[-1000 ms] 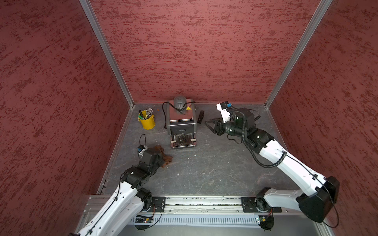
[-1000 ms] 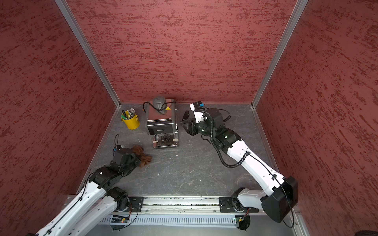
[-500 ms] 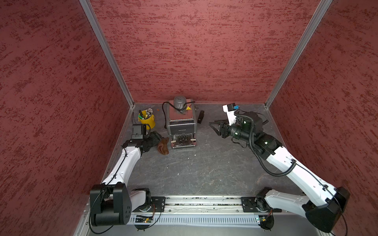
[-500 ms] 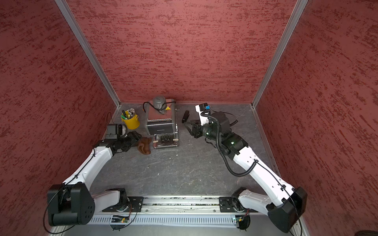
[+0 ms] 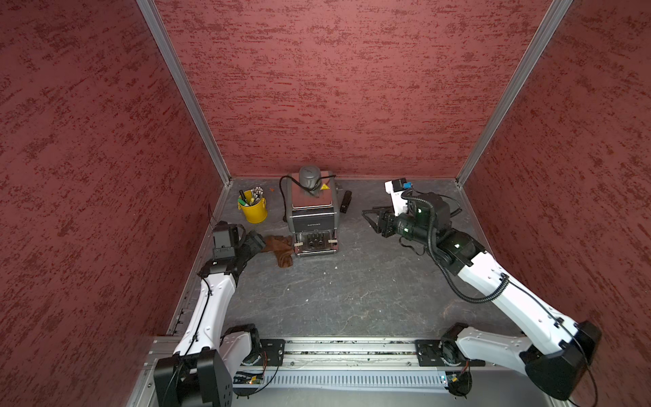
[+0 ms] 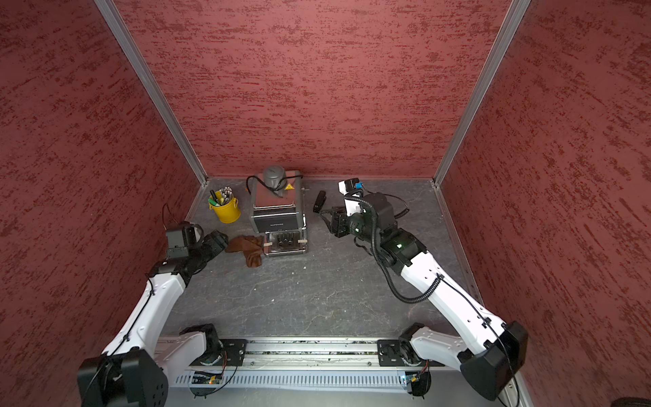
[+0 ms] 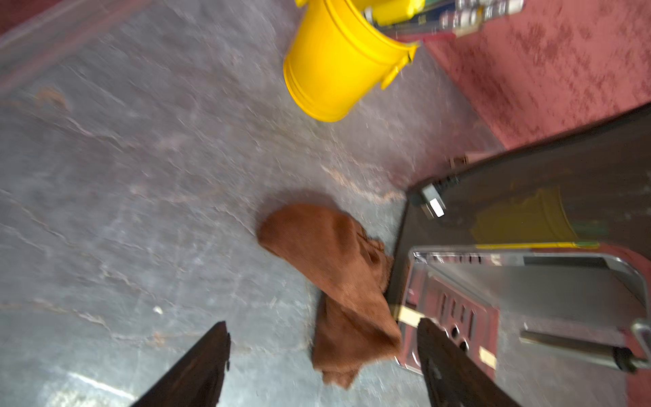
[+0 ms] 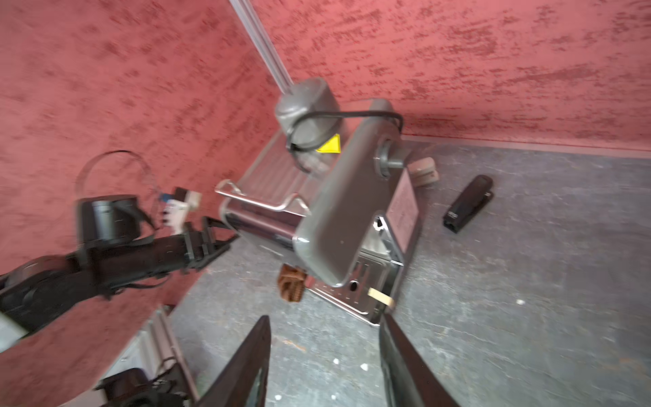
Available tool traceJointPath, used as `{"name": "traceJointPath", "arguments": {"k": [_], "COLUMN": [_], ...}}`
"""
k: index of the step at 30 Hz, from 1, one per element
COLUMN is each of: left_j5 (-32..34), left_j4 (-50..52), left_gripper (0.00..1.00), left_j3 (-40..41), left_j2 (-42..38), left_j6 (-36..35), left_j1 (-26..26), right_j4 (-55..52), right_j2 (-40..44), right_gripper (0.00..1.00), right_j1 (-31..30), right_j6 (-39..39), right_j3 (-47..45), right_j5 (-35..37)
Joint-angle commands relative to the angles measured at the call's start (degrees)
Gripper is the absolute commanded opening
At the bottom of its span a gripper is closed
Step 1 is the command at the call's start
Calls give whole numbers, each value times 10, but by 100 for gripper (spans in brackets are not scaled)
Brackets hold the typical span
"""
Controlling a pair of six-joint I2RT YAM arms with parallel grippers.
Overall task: Wipe the surface of a coffee machine
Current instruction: Place the cleaning item at the center of the board, then reset both arms
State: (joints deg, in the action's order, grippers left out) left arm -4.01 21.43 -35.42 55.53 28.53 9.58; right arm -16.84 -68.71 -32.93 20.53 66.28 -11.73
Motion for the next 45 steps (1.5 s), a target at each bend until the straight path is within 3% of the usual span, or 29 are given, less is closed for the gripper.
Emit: {"name": "traceJointPath", "arguments": {"k": [1, 4, 8, 11, 15, 17, 24, 28, 34, 35, 39, 41, 43, 45], "left_j5": [92, 175, 287, 273, 227, 210, 154, 151, 106, 93, 49, 34, 103, 109], "left_j4": [-146, -292, -479, -601, -725, -772, -817, -818, -878, -885, -943, -921, -870, -788], "left_gripper": [84, 85, 91, 93, 93, 94, 94, 94, 94, 94, 97, 99, 100, 99], "left_j3": [59, 122, 172, 197, 224, 232, 231, 239, 248, 249, 245, 240, 210, 177], "left_j2": [-25, -32, 17, 80, 168, 194, 240, 230, 268, 272, 336, 323, 326, 312], "left_j6": [-9, -51, -185, -212, -216, -222, -218, -217, -227, -232, -252, -255, -245, -248], "left_j1": [-6, -38, -110, -106, -92, -90, -64, -63, -58, -57, -58, -57, -66, -75], "right_j4": [1, 69, 169, 306, 546, 555, 566, 558, 690, 685, 851, 854, 836, 841], "right_j2": [-27, -31, -41, -48, -60, -54, -77, -81, -129, -133, -202, -197, -197, -199], "right_gripper": [50, 50, 58, 63, 68, 70, 70, 70, 71, 71, 72, 73, 78, 99], "right_j1": [53, 146, 251, 304, 316, 319, 321, 323, 333, 340, 377, 379, 378, 378], "right_j6": [-5, 22, 11, -29, -107, -129, -181, -172, -193, -179, -176, -176, -166, -166], "right_j3": [7, -37, -131, -246, -399, -405, -415, -418, -453, -451, -510, -517, -506, -507], "right_j5": [49, 46, 148, 216, 293, 303, 322, 316, 262, 246, 120, 118, 151, 153]}}
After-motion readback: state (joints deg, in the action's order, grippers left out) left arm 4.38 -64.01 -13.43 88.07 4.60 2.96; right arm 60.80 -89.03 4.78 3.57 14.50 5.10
